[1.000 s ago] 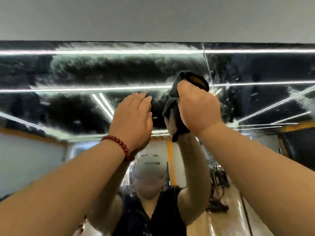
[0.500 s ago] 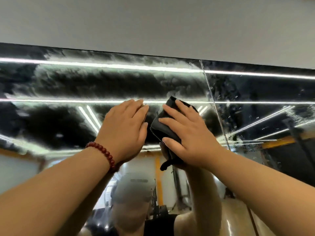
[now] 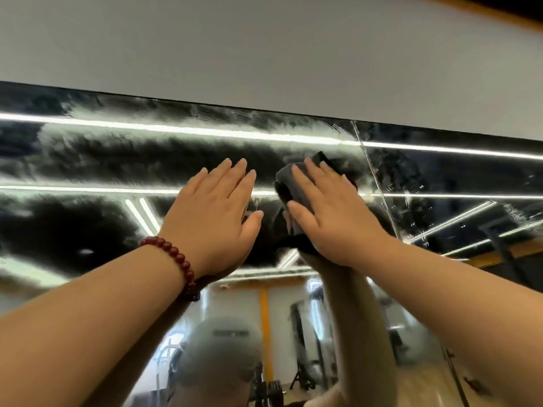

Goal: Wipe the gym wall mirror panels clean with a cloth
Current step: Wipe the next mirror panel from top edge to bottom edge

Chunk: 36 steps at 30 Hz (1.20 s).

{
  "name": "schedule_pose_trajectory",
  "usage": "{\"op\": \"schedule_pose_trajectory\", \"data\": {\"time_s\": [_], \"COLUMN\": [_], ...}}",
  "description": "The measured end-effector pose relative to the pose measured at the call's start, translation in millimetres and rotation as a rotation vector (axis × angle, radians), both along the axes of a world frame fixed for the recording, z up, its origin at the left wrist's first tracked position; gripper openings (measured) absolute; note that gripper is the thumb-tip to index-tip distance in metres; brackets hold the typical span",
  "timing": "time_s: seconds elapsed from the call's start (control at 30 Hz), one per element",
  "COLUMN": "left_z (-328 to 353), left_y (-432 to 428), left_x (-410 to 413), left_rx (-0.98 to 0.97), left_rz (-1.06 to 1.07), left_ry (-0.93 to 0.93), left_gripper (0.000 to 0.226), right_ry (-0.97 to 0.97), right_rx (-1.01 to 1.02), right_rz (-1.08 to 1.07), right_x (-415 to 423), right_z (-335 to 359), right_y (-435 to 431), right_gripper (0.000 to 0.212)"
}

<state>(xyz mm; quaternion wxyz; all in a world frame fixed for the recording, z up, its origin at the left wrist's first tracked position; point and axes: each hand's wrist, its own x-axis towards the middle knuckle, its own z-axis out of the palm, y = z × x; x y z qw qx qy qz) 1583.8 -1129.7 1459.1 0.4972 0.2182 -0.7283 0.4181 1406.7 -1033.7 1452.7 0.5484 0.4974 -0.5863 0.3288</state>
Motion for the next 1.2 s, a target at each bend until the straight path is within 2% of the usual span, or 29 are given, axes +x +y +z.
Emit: {"op": "schedule_pose_trajectory", "data": {"time_s": [0.1,0.17,0.3,0.5,0.63,0.77,0.83,0.9,1.0,1.07,1.1,1.2], "left_z": [6,18,32,30,31,30,29,29,30,30,30,29], "left_y": [8,12,9,9,9,9,9,8,9,10,10,10], "left_x": [1,0,-11,-12,-13,-13,-14,-15,-14,-15,-15,-15], "left_rx": [-0.042,-0.059,-0.002,0.001,0.006,0.003,0.000,0.001,0.001,0.004,0.004,0.003], "left_rz": [-0.005,-0.028,0.030,0.056,0.059,0.061,0.066,0.066,0.070,0.078,0.079,0.082], "left_ry": [0.011,0.040,0.020,0.026,0.018,0.021,0.024,0.027,0.028,0.024,0.023,0.025], "left_gripper": [0.080,0.081,0.089,0.093,0.094,0.096,0.096,0.096,0.097,0.097,0.097,0.098], "right_ry": [-0.133,-0.234,-0.214,0.042,0.031,-0.161,-0.217,-0.129,0.156,0.205,0.164,-0.125], "right_rx": [-0.222,-0.323,-0.181,0.042,-0.028,-0.214,-0.245,-0.182,-0.014,0.039,0.013,-0.108], "right_rz": [0.130,0.134,-0.041,-0.053,-0.047,-0.044,-0.047,-0.039,0.010,0.016,-0.002,-0.032], "right_x": [-28,-41,-45,-34,-45,-65,-62,-45,-27,-34,-43,-66], "right_z": [29,54,76,26,51,101,115,109,73,70,79,118], "right_y": [17,22,15,18,20,22,21,15,9,18,23,31], "right_gripper": [0.053,0.050,0.058,0.077,0.058,0.052,0.052,0.053,0.053,0.053,0.053,0.055]}}
